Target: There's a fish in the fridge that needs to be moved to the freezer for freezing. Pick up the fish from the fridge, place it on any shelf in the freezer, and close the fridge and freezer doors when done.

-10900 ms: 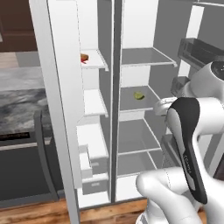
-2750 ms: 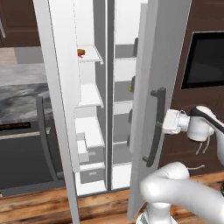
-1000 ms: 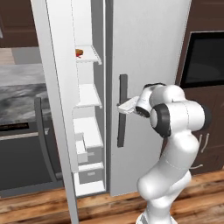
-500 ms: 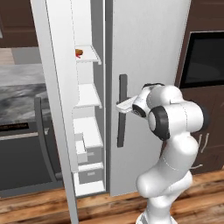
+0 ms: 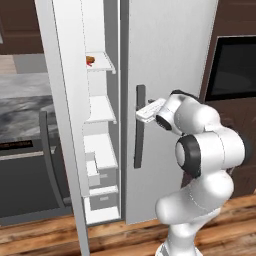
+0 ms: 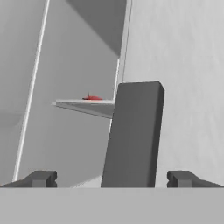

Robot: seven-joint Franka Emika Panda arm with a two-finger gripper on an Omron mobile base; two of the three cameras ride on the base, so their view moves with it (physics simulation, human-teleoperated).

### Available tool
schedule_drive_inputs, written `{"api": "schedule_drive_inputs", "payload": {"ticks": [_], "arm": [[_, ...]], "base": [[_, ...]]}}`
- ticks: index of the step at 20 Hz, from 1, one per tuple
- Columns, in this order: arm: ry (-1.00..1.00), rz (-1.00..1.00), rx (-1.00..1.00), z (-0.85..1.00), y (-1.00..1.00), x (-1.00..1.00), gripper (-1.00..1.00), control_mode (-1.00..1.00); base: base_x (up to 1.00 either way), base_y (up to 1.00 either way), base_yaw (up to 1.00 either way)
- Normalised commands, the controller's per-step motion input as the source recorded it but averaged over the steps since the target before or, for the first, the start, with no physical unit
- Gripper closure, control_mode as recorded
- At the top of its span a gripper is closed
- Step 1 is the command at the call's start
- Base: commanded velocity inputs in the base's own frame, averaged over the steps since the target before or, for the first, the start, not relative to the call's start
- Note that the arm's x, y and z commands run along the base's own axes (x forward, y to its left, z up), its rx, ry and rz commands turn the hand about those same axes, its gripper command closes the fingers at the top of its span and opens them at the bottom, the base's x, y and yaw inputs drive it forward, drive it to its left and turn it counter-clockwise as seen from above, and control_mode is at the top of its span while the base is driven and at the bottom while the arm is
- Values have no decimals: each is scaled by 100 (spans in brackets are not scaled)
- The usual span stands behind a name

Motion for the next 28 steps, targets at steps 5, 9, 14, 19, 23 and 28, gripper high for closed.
{"api": "schedule_drive_inputs", "payload": {"ticks": [5,9,14,19,23,28], "arm": [[-9,-10,0,49,-11,-85,-100,-100],[0,-12,0,96,-27,-56,-100,-100],[3,-2,0,100,-21,-58,-100,-100],[28,0,0,97,-15,-53,-100,-100],[34,0,4,73,-7,-63,-100,-100],[38,0,0,47,0,-58,-100,-100]], "base": [[0,0,0],[0,0,0],[0,0,0],[0,0,0],[0,0,0],[0,0,0]]}}
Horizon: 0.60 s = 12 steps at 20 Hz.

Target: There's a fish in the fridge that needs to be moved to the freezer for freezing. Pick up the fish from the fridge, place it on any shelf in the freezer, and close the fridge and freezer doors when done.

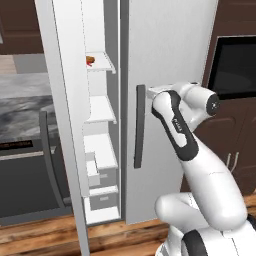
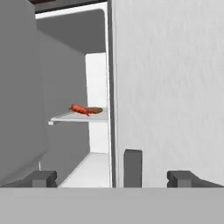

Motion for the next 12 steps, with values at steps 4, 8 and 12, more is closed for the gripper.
{"api": "schedule_drive_inputs", "payload": {"ticks": [4,8,12], "arm": [[32,0,0,26,0,-39,-100,-100],[27,0,0,5,0,-59,-100,-100],[17,0,1,-37,20,-75,-100,-100]], "base": [[0,0,0],[0,0,0],[0,0,0]]}}
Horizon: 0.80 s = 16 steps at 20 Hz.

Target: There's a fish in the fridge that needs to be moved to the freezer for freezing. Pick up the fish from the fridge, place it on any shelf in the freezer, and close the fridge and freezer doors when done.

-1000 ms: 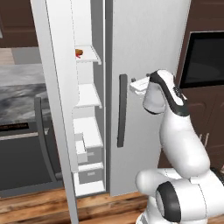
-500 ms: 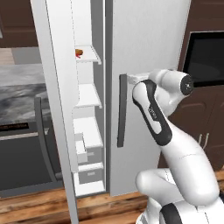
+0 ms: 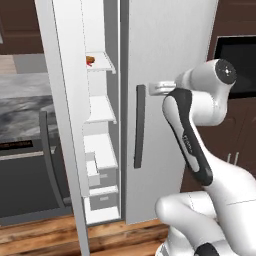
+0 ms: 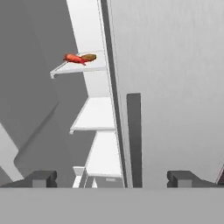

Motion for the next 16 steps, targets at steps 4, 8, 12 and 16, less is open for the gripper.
{"api": "schedule_drive_inputs", "payload": {"ticks": [4,8,12,16], "arm": [[10,0,3,-70,59,-59,-100,-100],[1,0,6,-79,87,-66,-100,-100],[0,0,5,-37,97,-71,-100,-100],[0,0,3,-34,100,-57,-100,-100]], "base": [[0,0,0],[0,0,0],[0,0,0],[0,0,0]]}}
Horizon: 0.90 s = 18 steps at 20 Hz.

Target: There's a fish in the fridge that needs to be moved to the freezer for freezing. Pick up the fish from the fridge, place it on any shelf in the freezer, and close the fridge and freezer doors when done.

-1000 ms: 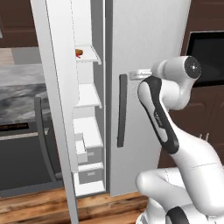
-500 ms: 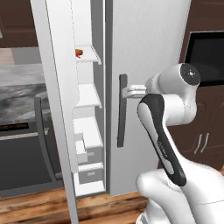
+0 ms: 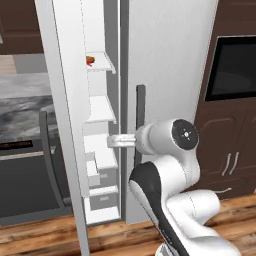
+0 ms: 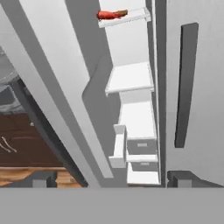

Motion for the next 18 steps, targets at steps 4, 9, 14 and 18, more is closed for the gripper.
{"api": "schedule_drive_inputs", "payload": {"ticks": [4,9,14,18], "arm": [[-1,-2,0,-17,97,-4,-100,-100],[-8,0,0,-14,83,0,-100,-100],[-11,-2,0,-27,84,5,-100,-100],[-17,-1,0,-28,82,11,-100,-100]], "base": [[0,0,0],[0,0,0],[0,0,0],[0,0,0]]}}
